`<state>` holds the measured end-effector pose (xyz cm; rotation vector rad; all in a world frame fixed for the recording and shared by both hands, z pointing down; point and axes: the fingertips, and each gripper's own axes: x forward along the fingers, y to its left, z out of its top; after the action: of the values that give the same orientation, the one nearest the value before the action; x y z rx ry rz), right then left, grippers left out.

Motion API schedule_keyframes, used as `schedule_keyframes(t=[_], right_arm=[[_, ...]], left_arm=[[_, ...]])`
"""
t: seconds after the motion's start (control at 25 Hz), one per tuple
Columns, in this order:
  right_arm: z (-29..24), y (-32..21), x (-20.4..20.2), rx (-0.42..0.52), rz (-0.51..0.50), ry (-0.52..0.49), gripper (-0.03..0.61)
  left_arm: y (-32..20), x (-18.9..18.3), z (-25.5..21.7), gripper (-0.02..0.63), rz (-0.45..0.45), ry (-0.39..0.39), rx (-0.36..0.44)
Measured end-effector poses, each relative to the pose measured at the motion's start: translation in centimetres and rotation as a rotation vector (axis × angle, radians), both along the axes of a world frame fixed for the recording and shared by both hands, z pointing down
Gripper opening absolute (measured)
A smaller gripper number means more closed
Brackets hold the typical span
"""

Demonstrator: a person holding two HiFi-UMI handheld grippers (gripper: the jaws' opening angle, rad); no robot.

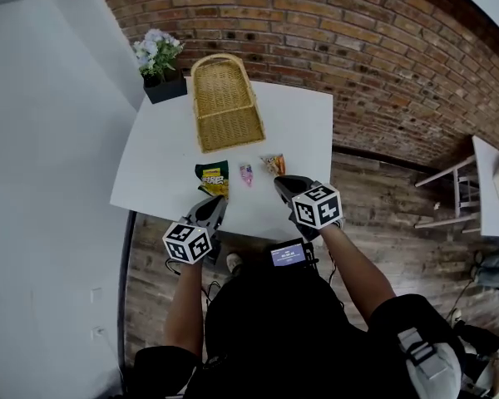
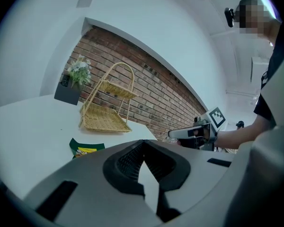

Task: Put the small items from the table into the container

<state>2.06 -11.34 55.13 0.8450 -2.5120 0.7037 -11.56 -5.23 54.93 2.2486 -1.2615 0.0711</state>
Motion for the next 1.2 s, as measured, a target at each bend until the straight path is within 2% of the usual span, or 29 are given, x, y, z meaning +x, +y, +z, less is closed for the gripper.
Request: schedule_keyframes(t=[0.36,0.72,0.92,0.96,1.04,1.2], right_arm=[[0.4,0.5,-0.7,-0.014,0.023,0.008,0.014],[1.2,-0.7,0.1,-0.032,0.083,0.005,0.014],[2.5,-1.9,0.7,-0.051,0.109,0.026,0.017],[2.9,-2.2,0.8,-0.055,0.112,0.033,0.027],[3.7,-2.9,1.1,-0.067,0.117,0.048,0.110],[5.5,-4.6,1.7,-0.082,0.143,0.083,0.199]], left_arm=[[-0.6,-0.9,-0.2,0.009,0.000,0.041,0.007],[-1.1,-1.1,-0.3,0.009,-0.005,0.034,0.012],[-1.0,-1.2,-0.4,0.009,-0.017,0.100,0.012],[-1.0,-1.2,-0.5,0.009,-0.022,0.112,0.013],[-1.0,-1.3,-0.6,0.009,-0.027,0.121,0.011],[-0.9,-1.5,-0.6,0.009,-0.032,0.123,0.005]])
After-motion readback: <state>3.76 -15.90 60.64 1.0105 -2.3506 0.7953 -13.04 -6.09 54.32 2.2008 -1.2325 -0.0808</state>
